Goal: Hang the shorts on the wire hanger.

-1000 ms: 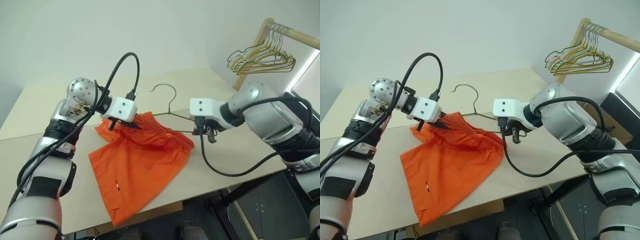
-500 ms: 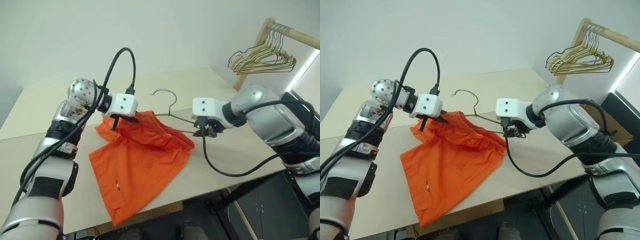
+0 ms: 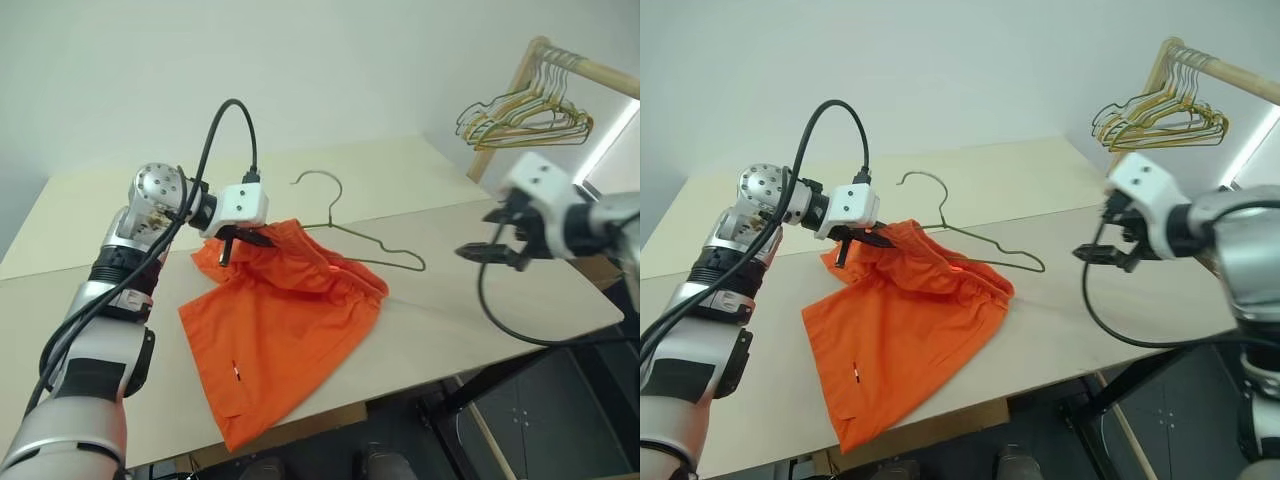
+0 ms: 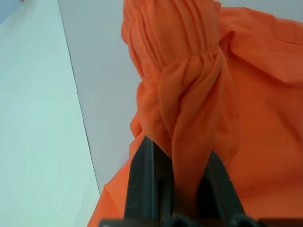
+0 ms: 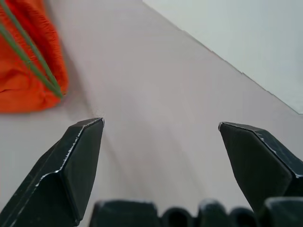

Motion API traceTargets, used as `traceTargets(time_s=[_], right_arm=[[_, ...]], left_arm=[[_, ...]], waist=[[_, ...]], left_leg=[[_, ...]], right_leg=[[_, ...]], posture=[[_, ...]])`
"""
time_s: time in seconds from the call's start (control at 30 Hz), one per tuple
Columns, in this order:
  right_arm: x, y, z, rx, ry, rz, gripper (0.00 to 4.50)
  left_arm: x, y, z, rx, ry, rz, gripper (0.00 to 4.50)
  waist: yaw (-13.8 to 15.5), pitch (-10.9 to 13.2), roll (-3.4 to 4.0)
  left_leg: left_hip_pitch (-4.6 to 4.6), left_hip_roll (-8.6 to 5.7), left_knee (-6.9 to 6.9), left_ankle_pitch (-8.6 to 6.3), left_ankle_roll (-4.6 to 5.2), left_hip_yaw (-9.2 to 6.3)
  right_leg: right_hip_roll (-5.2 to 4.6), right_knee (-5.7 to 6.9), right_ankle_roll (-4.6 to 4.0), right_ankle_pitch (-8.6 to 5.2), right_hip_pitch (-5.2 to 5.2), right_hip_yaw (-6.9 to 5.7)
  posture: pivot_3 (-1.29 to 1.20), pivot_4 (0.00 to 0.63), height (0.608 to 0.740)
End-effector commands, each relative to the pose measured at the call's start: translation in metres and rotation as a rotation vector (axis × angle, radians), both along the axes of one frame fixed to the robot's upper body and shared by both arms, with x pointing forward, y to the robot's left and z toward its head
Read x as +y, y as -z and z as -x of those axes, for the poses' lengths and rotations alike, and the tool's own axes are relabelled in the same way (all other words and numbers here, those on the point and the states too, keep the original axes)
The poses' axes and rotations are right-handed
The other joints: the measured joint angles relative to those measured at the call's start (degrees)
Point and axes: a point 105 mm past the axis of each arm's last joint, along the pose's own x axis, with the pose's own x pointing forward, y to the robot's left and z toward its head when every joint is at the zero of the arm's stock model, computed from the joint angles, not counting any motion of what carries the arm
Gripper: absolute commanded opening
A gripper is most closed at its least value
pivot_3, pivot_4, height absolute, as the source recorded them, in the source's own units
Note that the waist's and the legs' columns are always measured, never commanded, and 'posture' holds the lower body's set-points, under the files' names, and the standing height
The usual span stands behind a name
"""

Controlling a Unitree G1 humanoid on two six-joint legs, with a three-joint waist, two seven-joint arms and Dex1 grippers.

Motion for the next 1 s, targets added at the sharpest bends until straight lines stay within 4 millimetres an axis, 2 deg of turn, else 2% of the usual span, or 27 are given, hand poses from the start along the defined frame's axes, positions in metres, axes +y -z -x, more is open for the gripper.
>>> traceTargets(time_s=[0.03, 0.1, 0.23, 0.37, 0.6, 0.73, 0.83, 0.9, 1.0], right_arm=[[-0.003, -0.001, 0.020, -0.100, -0.018, -0.085, 4.46], [0.001, 0.019, 0.029, -0.110, -0.023, -0.131, 4.46], [0.031, 0.057, 0.036, -0.065, -0.069, -0.267, 4.46], [0.079, 0.095, 0.022, 0.006, -0.111, -0.415, 4.46], [0.123, 0.125, -0.008, 0.108, -0.102, -0.566, 4.46], [0.142, 0.127, -0.013, 0.152, -0.156, -0.628, 4.46], [0.152, 0.125, -0.011, 0.172, -0.209, -0.652, 3.92], [0.152, 0.124, -0.010, 0.173, -0.220, -0.654, 3.28], [0.146, 0.126, -0.009, 0.177, -0.214, -0.652, 2.09]], left_arm=[[-0.001, -0.018, -0.002, -0.045, -0.018, 0.060, 0.00], [-0.003, -0.021, -0.004, -0.043, -0.031, 0.080, 0.00], [-0.006, -0.026, -0.005, -0.032, -0.043, 0.112, 0.00], [-0.007, -0.034, -0.006, -0.028, -0.053, 0.134, 0.00], [-0.007, -0.034, -0.002, -0.030, -0.048, 0.128, 0.00], [-0.005, -0.032, 0.001, -0.029, -0.050, 0.124, 0.00], [-0.003, -0.032, 0.002, -0.035, -0.058, 0.120, 0.00], [-0.002, -0.033, 0.001, -0.039, -0.064, 0.120, 0.00], [0.000, -0.034, 0.000, -0.044, -0.072, 0.120, 0.00]], waist=[[0.2, 0.0, -0.02], [0.2, 0.0, -0.04], [-0.2, 0.0, -0.03], [-0.8, 0.0, -0.06], [0.1, 0.0, -0.02], [0.5, 0.0, -0.01], [0.6, 0.0, -0.01], [0.8, 0.0, 0.00], [1.0, 0.0, 0.00]], left_leg=[[0.00, 0.00, 0.01, 0.00, 0.00, -0.05], [0.08, -0.02, 0.01, 0.00, 0.01, -0.03], [0.30, -0.01, 0.04, 0.00, 0.00, 0.02], [0.69, 0.07, 0.05, 0.01, 0.02, 0.11], [0.71, 0.06, 0.05, -0.01, 0.04, 0.07], [0.64, 0.02, 0.02, -0.02, 0.06, 0.05], [0.60, 0.00, -0.04, -0.02, 0.06, 0.05], [0.58, 0.00, -0.04, -0.02, 0.06, 0.02], [0.59, 0.00, -0.04, -0.02, 0.06, 0.02]], right_leg=[[0.01, 0.00, 0.01, 0.01, 0.05, -0.03], [0.03, -0.02, 0.02, 0.01, 0.09, 0.00], [0.06, 0.07, 0.02, 0.01, 0.21, 0.18], [0.14, 0.09, 0.02, 0.04, 0.51, 0.36], [0.09, 0.09, -0.03, 0.07, 0.57, 0.32], [0.11, 0.09, -0.02, 0.07, 0.57, 0.22], [0.13, 0.09, -0.01, 0.08, 0.57, 0.17], [0.13, 0.06, 0.00, 0.08, 0.57, 0.12], [0.13, 0.05, 0.00, 0.08, 0.58, 0.12]], posture=[[-0.09, 0.000, 0.740], [-0.08, 0.000, 0.740], [-0.08, 0.000, 0.740], [-0.06, 0.000, 0.740], [-0.03, 0.000, 0.740], [-0.02, 0.000, 0.740], [-0.01, 0.000, 0.740], [0.00, 0.000, 0.740], [0.00, 0.000, 0.740]])
